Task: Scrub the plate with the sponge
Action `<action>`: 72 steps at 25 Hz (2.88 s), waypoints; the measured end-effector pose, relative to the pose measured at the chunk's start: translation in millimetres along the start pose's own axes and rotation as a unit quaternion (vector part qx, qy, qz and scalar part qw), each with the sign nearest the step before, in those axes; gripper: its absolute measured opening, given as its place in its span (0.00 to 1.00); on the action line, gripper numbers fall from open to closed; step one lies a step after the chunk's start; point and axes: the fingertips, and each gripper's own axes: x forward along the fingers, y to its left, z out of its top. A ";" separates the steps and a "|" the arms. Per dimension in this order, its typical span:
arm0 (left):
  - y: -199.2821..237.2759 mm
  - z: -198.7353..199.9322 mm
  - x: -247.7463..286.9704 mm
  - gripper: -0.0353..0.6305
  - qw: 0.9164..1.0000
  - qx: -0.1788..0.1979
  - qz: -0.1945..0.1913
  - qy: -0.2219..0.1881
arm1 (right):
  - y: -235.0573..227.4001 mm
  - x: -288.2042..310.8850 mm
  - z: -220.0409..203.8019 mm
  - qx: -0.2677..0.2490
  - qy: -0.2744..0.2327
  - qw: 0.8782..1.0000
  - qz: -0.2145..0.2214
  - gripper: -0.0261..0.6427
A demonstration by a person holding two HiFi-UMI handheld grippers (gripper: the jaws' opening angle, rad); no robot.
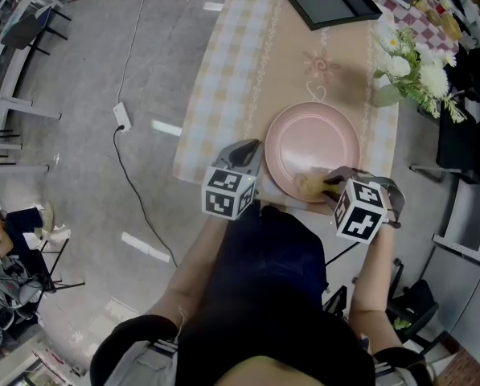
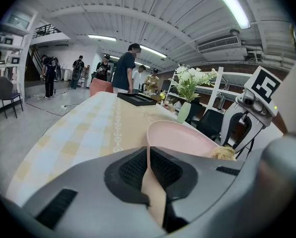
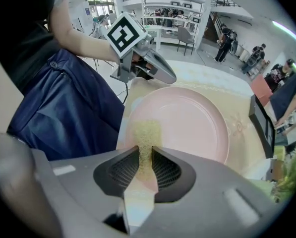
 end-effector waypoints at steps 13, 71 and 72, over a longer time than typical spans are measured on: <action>2.1 -0.8 2.7 0.09 1.000 -0.003 0.003 0.002 | -114.3 -33.0 -23.7 0.036 0.008 0.965 -0.260 0.16; 6.3 -2.7 6.1 0.09 1.000 -0.004 0.011 0.005 | -117.9 26.0 -40.5 0.094 0.060 0.958 -0.264 0.15; 6.0 -2.8 5.9 0.09 1.000 -0.004 0.010 0.005 | -117.1 26.0 -40.4 0.096 0.059 0.958 -0.262 0.15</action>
